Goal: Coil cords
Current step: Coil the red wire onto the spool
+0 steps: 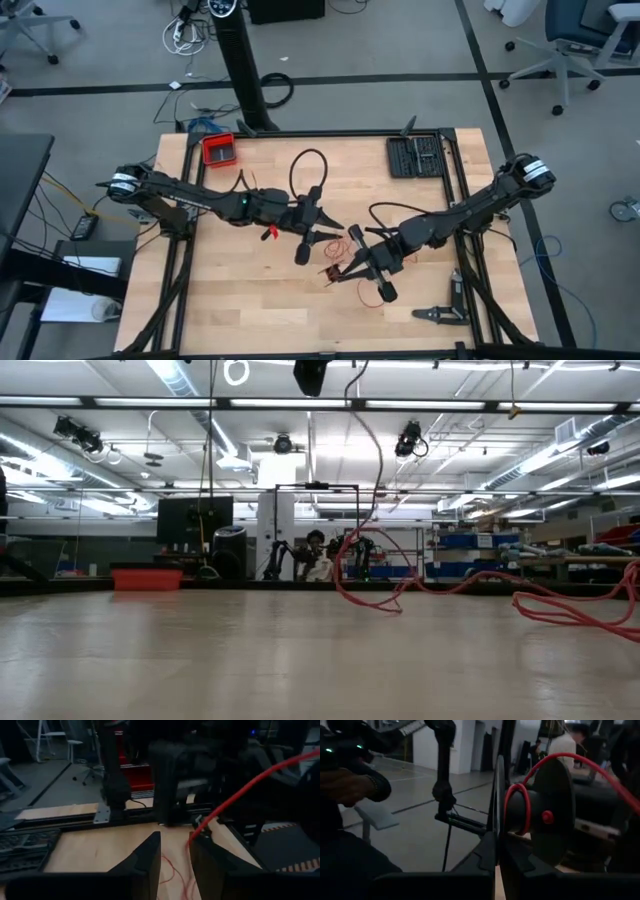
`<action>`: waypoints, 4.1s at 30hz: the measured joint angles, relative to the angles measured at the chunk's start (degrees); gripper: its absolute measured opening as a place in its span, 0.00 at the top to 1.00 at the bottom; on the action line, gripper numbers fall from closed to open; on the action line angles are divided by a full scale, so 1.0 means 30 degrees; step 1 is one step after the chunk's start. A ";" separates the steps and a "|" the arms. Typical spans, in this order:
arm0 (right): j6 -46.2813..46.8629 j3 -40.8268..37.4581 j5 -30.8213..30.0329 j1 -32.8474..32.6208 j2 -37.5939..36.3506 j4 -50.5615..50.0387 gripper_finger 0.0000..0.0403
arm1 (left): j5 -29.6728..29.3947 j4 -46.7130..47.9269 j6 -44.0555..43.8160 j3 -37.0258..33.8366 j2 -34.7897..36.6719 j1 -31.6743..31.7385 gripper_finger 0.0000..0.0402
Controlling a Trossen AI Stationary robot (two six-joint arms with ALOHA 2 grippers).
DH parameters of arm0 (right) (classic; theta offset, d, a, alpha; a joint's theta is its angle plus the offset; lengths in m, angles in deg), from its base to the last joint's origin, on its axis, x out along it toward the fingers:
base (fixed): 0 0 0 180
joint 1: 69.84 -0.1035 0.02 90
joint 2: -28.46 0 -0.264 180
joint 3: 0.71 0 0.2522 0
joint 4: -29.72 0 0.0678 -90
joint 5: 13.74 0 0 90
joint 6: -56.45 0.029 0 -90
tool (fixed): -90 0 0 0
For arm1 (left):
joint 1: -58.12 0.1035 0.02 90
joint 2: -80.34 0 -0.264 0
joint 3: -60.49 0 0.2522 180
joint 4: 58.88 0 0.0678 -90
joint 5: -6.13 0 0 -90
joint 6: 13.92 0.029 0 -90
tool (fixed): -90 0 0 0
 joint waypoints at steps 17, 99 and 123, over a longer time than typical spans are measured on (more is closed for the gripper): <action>-0.2145 0.0007 0.1640 -0.0636 -0.0476 0.4817 0.99 | 0.0711 -0.0887 0.0590 -0.0007 0.0023 -0.0426 0.74; 0.0023 -0.5435 -1.4709 -0.2100 -0.7141 -0.2446 0.78 | -0.3442 0.2938 0.2194 0.0277 0.1778 -0.1705 1.00; -0.0088 -0.5442 -1.3869 -0.0272 -0.4789 -0.1995 0.98 | -0.3665 0.1860 0.2018 0.0284 0.1778 -0.1698 1.00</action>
